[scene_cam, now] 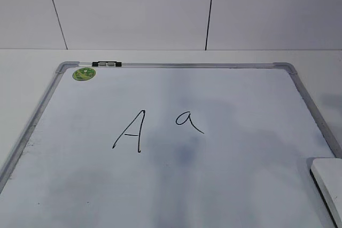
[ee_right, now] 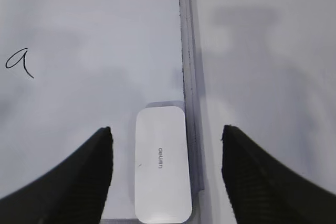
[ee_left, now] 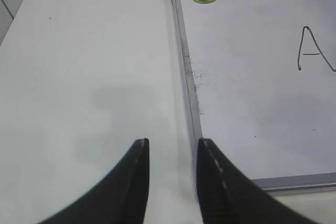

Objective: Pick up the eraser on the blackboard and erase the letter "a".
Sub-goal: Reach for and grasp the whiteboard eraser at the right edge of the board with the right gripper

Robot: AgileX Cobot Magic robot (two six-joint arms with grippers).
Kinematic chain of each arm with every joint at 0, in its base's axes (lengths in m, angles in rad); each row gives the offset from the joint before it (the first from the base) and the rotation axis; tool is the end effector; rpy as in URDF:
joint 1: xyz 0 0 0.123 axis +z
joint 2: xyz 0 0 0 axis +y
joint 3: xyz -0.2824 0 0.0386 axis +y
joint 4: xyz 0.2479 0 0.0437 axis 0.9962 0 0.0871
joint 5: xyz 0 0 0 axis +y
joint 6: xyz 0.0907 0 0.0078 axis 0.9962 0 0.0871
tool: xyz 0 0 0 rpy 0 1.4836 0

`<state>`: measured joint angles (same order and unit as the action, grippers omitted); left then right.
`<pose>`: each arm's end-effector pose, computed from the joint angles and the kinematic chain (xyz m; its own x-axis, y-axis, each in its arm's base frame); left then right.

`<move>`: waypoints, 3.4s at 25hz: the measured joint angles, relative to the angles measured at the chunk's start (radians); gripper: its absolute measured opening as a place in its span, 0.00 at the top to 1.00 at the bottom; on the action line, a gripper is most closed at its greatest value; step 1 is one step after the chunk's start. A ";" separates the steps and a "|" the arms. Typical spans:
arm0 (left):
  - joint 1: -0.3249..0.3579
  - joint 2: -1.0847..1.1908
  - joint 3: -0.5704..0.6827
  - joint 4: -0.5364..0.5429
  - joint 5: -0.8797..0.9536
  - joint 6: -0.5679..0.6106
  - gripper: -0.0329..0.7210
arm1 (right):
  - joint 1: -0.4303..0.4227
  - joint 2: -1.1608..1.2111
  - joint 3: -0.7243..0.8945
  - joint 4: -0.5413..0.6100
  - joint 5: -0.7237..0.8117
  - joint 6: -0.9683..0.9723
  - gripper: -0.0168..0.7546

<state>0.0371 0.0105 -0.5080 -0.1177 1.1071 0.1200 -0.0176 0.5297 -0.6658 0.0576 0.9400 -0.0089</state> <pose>-0.0061 -0.0098 0.2762 -0.4915 0.0485 -0.8696 0.0874 0.9962 0.0062 0.0841 0.0028 0.3162 -0.6564 0.0366 -0.7535 -0.0010 0.9988 0.0494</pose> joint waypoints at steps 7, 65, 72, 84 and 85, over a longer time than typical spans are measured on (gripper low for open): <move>0.000 0.000 0.000 0.000 0.000 0.000 0.65 | 0.000 0.149 -0.007 0.078 0.053 -0.010 0.30; 0.000 0.000 0.000 0.000 0.000 0.000 0.65 | 0.104 0.814 -0.020 0.016 -0.024 0.028 0.10; 0.000 0.000 0.000 0.000 0.000 0.000 0.65 | 0.104 0.843 -0.020 0.009 -0.043 0.037 0.10; 0.000 0.000 0.000 0.000 0.000 0.000 0.65 | 0.104 0.843 -0.020 -0.023 -0.063 0.057 0.10; 0.000 0.000 0.000 0.000 0.000 0.000 0.65 | 0.104 0.843 -0.020 -0.023 -0.065 0.057 0.10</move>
<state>0.0371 0.0105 -0.5080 -0.1177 1.1071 0.1200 0.0864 1.3728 -0.6861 0.0348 0.8753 0.0480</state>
